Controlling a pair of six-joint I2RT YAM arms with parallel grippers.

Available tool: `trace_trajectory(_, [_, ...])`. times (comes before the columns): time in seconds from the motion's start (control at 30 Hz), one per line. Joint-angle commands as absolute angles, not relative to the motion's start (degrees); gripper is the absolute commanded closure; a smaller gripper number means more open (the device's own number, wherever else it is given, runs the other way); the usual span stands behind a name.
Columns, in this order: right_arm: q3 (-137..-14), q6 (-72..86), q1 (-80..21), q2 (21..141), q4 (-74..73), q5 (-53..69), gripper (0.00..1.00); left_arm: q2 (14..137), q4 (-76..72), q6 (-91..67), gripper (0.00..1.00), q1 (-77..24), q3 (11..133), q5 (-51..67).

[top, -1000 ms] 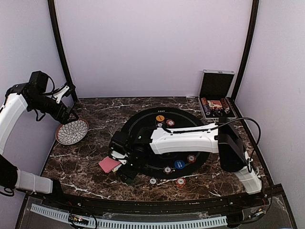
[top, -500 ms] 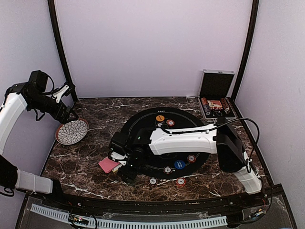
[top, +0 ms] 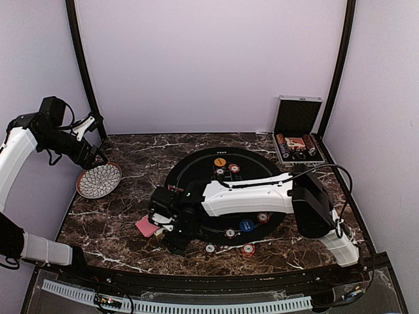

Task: Distribute texas hold em gaming equipment
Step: Pick up the pile of poker chips from the pile of poker chips.

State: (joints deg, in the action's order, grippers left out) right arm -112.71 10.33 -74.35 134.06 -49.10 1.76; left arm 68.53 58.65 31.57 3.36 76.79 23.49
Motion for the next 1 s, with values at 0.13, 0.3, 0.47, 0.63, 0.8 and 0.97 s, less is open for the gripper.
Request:
trace_trajectory(0.13, [-113.3, 9.8, -75.1, 134.2, -48.3, 1.9, 0.36, 67.1, 60.0, 32.6, 0.01, 3.2, 77.6, 23.8])
trace_trajectory(0.3, [-113.2, 9.8, -75.1, 134.1, -48.1, 2.2, 0.45, 67.0, 60.0, 32.8, 0.01, 3.2, 77.6, 23.3])
trace_trajectory(0.47, [-112.9, 9.8, -75.1, 133.8, -48.1, 2.3, 0.55, 66.9, 60.0, 32.9, 0.01, 3.3, 77.5, 23.2])
trace_trajectory(0.63, [-112.6, 10.0, -75.2, 133.2, -47.8, 2.2, 0.64, 66.9, 59.9, 33.0, 0.01, 3.2, 77.3, 23.0])
trace_trajectory(0.8, [-113.7, 9.9, -75.3, 132.7, -48.5, 2.2, 0.69, 66.8, 60.0, 33.1, 0.01, 3.2, 77.3, 22.8])
trace_trajectory(0.97, [-115.2, 10.0, -75.6, 132.3, -49.6, 1.8, 0.72, 66.7, 60.0, 33.2, 0.01, 3.2, 77.2, 22.7])
